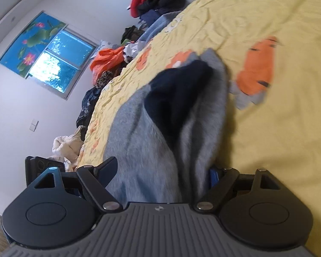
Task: Fold small clothes
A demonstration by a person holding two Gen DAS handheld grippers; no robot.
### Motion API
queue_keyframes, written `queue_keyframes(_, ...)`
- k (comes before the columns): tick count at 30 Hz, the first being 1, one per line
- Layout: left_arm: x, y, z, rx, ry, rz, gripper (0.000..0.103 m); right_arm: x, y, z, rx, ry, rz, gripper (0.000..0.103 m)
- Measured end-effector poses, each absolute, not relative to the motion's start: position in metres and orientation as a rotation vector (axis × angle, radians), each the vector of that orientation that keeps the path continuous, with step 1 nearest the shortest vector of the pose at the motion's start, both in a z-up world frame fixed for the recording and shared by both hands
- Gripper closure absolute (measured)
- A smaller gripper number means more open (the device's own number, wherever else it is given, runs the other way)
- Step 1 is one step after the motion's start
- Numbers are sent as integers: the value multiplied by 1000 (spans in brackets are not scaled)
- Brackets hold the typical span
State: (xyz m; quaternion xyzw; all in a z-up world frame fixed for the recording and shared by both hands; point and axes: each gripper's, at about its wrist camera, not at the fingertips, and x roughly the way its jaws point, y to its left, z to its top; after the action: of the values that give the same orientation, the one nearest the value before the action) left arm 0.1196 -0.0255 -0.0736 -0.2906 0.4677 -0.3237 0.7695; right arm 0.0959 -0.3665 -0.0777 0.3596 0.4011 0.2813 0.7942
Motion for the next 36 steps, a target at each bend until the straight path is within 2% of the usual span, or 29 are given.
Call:
queue_keyframes(2,124,-25,-75,-660,1020,-707,21,102,-357,-78,741,875,578,40)
queue_keyframes(5,125,-26,-73,-585,1045,-643,63,105,-355,-85,794,885,543,57)
queue_keyframes(6,124,-26,-71,-569,1049,-635,69,103,-356,-87,807,882,529,59)
queue_keyframes(8,123,-23,-67,-564,1035,-627,75,100,-351,-88,814,879,514,61)
queue_keyframes(11,113,-23,-50,-476,976,-581,78,95,-339,-83,832,877,511,64)
queue_keyframes(16,83,-4,-24,-373,902,-549,78,81,-314,-68,827,869,582,65)
queue_keyframes(22,52,21,-29,-329,976,-546,76,51,-292,-73,814,929,631,63)
queue_keyframes(25,52,26,-32,-297,976,-537,64,43,-292,-77,785,958,593,47)
queue_keyframes(27,58,31,-30,-306,962,-514,47,42,-299,-76,801,948,568,43)
queue_keyframes(29,68,32,-27,-300,934,-505,38,47,-304,-71,805,916,535,34)
queue_keyframes(31,84,31,-21,-287,909,-477,37,58,-309,-68,791,880,491,29)
queue_keyframes(36,141,22,-28,-326,956,-488,36,107,-304,-78,805,885,500,29)
